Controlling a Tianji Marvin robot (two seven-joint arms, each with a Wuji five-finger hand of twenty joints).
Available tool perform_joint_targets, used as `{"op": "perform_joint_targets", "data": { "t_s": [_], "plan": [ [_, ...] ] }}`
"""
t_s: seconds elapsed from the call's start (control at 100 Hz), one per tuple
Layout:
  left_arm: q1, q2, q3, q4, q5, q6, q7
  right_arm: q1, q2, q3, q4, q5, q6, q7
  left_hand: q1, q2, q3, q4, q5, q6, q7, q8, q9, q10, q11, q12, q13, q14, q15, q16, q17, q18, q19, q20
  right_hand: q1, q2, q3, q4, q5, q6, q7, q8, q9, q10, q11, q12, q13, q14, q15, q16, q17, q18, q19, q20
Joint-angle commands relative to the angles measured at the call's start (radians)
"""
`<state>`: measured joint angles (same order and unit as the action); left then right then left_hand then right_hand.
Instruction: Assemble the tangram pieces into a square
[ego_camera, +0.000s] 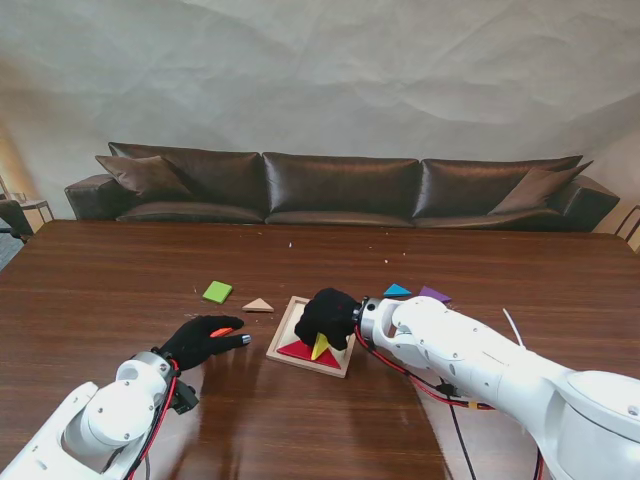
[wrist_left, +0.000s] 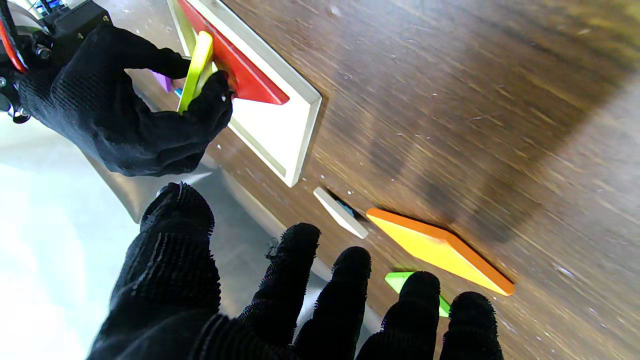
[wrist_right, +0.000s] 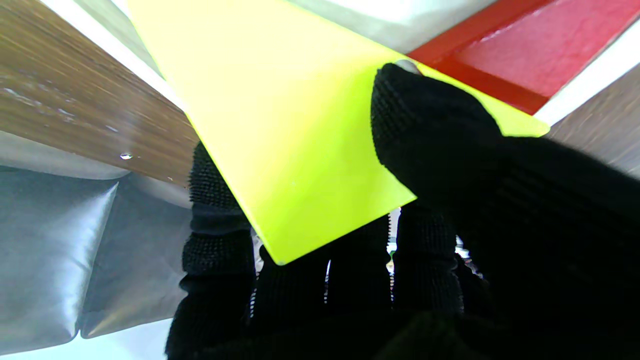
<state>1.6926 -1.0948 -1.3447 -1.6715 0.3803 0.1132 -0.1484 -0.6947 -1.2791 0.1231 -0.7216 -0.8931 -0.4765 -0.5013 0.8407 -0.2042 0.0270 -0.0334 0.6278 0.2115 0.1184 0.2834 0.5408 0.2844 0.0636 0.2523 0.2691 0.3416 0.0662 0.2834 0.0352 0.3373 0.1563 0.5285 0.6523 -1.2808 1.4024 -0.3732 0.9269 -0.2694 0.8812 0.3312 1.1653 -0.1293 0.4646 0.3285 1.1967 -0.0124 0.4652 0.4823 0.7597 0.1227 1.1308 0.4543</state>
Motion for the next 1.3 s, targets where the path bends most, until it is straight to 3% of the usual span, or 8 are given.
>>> {"op": "perform_joint_targets", "data": {
  "t_s": [0.0, 0.1, 0.18, 0.22, 1.06, 1.29],
  "plan": [
    [0.004, 0.001, -0.001, -0.005, -0.001, 0.003, -0.021, -0.002, 0.000, -0.002, 0.000, -0.005, 0.003, 0.010, 0.011, 0.049, -0.020, 0.021, 0.012, -0.001, 0.002, 0.004, 0.029, 0.004, -0.001, 0.012, 0.011, -0.009, 0.004, 0.010, 0.002, -0.020, -0.002, 0.004, -0.020, 0.019, 0.098, 0.034, -0.038, 0.007, -0.023, 0.020, -0.036, 0.004, 0.012, -0.021, -0.023, 0.003, -0.012, 0.007, -0.080, 0.029, -0.014, -0.021],
    [0.003, 0.001, -0.001, -0.004, -0.001, 0.003, -0.022, -0.004, 0.000, 0.001, 0.000, -0.003, 0.006, 0.012, 0.014, 0.048, -0.020, 0.021, 0.011, 0.000, 0.001, 0.004, 0.029, 0.005, -0.001, 0.012, 0.010, -0.008, 0.004, 0.010, 0.002, -0.020, -0.002, 0.004, -0.036, 0.037, 0.102, 0.068, -0.065, 0.013, -0.030, 0.009, -0.058, 0.006, 0.022, -0.029, -0.036, 0.003, -0.024, 0.000, -0.092, 0.032, -0.017, -0.024],
    [0.003, 0.001, -0.001, -0.004, 0.000, 0.003, -0.024, -0.002, 0.000, -0.001, 0.000, -0.004, 0.007, 0.011, 0.012, 0.049, -0.020, 0.021, 0.011, 0.000, 0.001, 0.004, 0.028, 0.007, -0.001, 0.012, 0.010, -0.007, 0.003, 0.010, 0.002, -0.019, -0.002, 0.004, -0.064, 0.064, 0.106, 0.167, -0.104, 0.016, -0.052, -0.011, -0.089, 0.007, 0.018, -0.053, -0.053, 0.003, -0.044, -0.022, -0.106, 0.032, -0.023, -0.032],
    [0.003, 0.002, -0.001, -0.004, 0.000, 0.003, -0.024, -0.003, 0.001, 0.001, -0.001, -0.003, 0.007, 0.013, 0.012, 0.049, -0.020, 0.021, 0.012, 0.000, 0.002, 0.004, 0.029, 0.007, -0.001, 0.012, 0.011, -0.007, 0.004, 0.010, 0.002, -0.019, -0.002, 0.004, -0.067, 0.068, 0.106, 0.178, -0.111, 0.019, -0.055, -0.014, -0.102, 0.012, 0.015, -0.056, -0.065, 0.008, -0.051, -0.029, -0.117, 0.034, -0.029, -0.035],
    [0.007, 0.002, -0.004, -0.006, -0.003, 0.008, -0.030, -0.019, 0.010, 0.016, -0.011, 0.007, 0.006, 0.034, 0.012, 0.049, -0.020, 0.021, 0.022, 0.006, 0.005, 0.006, 0.038, 0.012, 0.000, 0.013, 0.013, -0.006, 0.004, 0.010, 0.004, -0.018, -0.002, 0.004, -0.153, 0.113, 0.080, 0.174, -0.232, -0.051, -0.137, -0.043, -0.301, 0.072, -0.013, -0.060, -0.203, 0.096, -0.140, -0.114, -0.229, 0.086, -0.073, -0.075],
    [0.002, 0.005, -0.002, -0.005, -0.002, 0.012, -0.041, -0.023, 0.010, 0.025, -0.012, 0.020, -0.002, 0.054, 0.012, 0.049, -0.020, 0.021, 0.026, 0.009, 0.006, 0.006, 0.038, 0.012, 0.000, 0.013, 0.014, -0.005, 0.004, 0.010, 0.005, -0.018, -0.002, 0.003, -0.170, 0.143, 0.078, 0.174, -0.288, -0.032, -0.162, -0.050, -0.329, 0.082, -0.026, -0.065, -0.224, 0.107, -0.152, -0.130, -0.241, 0.092, -0.080, -0.080]
  ]
}}
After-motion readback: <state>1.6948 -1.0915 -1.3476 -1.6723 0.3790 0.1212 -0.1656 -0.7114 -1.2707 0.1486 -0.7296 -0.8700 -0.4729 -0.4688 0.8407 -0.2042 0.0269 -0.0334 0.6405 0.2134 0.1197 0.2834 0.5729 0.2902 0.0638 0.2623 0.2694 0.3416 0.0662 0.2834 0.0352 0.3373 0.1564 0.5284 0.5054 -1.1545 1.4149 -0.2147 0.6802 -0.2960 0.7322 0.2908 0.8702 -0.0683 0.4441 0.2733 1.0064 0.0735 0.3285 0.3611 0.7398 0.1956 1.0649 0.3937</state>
